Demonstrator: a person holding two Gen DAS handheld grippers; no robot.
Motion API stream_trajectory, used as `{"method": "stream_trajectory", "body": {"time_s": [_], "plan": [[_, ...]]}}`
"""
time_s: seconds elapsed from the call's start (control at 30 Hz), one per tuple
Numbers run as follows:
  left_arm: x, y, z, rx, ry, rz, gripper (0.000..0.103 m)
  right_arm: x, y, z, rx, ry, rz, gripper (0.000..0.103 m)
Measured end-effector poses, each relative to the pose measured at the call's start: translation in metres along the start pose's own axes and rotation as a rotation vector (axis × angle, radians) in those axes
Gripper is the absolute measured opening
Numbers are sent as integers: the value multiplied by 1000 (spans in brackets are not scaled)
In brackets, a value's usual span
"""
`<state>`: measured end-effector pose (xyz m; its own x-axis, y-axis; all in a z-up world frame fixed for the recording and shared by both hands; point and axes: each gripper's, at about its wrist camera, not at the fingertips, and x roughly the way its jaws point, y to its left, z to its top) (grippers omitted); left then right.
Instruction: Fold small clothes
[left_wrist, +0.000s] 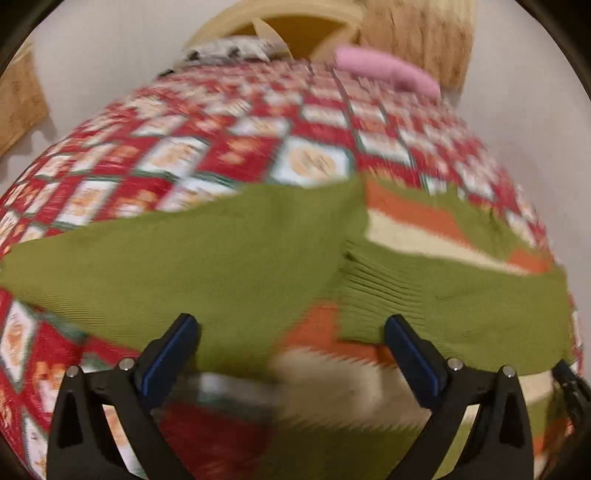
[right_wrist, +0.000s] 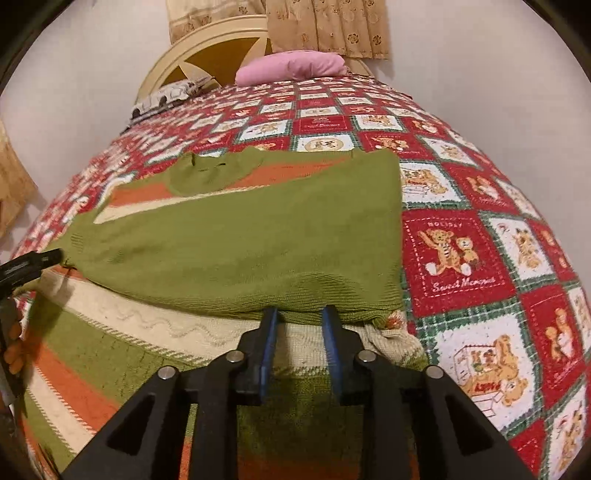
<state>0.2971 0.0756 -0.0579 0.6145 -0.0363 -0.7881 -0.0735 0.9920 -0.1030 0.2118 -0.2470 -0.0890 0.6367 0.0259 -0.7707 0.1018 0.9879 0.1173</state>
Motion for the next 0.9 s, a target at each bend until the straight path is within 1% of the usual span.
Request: {"method": "stream_trajectory", "body": {"time_s": [0.03,0.1,0.13,0.2,0.23,0.27,0.33,0.4,0.47,0.53,0.57,0.6,0.67,0.73,0.77,0.83,0.87,0.9], "plan": [[-10,13,1,-22,-30,-3,103,0,-1,0,3,0,3,27],[-32,56,6,-104,-94,14,103,0,1,-2,-6,-1,-5,28],[-42,87,9,-175,-123,49,103,0,3,-2,-17,-1,-12,29],[-49,136,12,-302,-164,122,103,1,9,-1,-43,1,-18,38],[-51,168,13,-386,-180,170,103,2,12,-2,-58,2,-26,40],[-50,193,13,-454,-173,203,102,2,15,-2,-72,3,-38,41],[-42,228,10,-560,-149,224,98,3,19,-3,-92,2,-62,41],[-31,260,3,-666,-117,213,88,3,19,-2,-92,1,-61,41],[-16,282,-2,-744,-83,200,82,3,17,-2,-84,1,-53,41],[-3,293,-9,-798,-67,185,80,3,17,-3,-85,1,-55,42],[-1,291,-10,-800,-87,190,80,3,17,-3,-86,1,-56,42],[-1,286,-8,-782,-100,211,80,3,16,-3,-88,1,-59,42],[6,279,-3,-754,-86,253,80,2,16,-4,-89,0,-60,42],[10,273,1,-725,-88,289,79,3,16,-4,-87,0,-58,42],[12,270,2,-711,-90,300,77,2,16,-4,-88,0,-59,42],[6,273,-2,-689,-105,319,67,2,17,-4,-89,0,-60,42],[6,273,-2,-675,-110,336,53,2,17,-4,-90,0,-60,42],[6,273,-2,-658,-114,355,35,2,16,-4,-89,0,-60,42]]}}
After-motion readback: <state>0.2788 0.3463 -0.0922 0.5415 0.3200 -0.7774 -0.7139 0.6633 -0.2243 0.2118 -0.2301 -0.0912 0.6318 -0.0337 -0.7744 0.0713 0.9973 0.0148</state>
